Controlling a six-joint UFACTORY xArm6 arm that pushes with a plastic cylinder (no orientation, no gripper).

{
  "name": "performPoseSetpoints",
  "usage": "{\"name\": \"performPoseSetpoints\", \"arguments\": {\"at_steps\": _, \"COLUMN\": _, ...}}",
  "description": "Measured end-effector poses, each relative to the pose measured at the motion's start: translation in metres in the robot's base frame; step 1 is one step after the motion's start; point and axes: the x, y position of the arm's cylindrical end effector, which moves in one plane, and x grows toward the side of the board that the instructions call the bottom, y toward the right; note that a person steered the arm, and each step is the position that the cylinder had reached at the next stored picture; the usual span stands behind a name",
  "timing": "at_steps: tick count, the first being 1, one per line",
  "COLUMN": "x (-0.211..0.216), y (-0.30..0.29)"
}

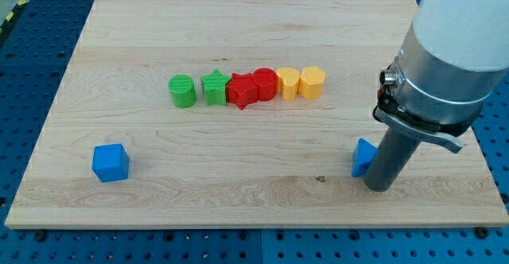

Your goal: Push the blue triangle to the bottom right

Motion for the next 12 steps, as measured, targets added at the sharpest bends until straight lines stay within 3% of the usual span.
{"name": "performPoseSetpoints", "arguments": {"at_steps": 12, "x": -0.053, "y": -0.015}}
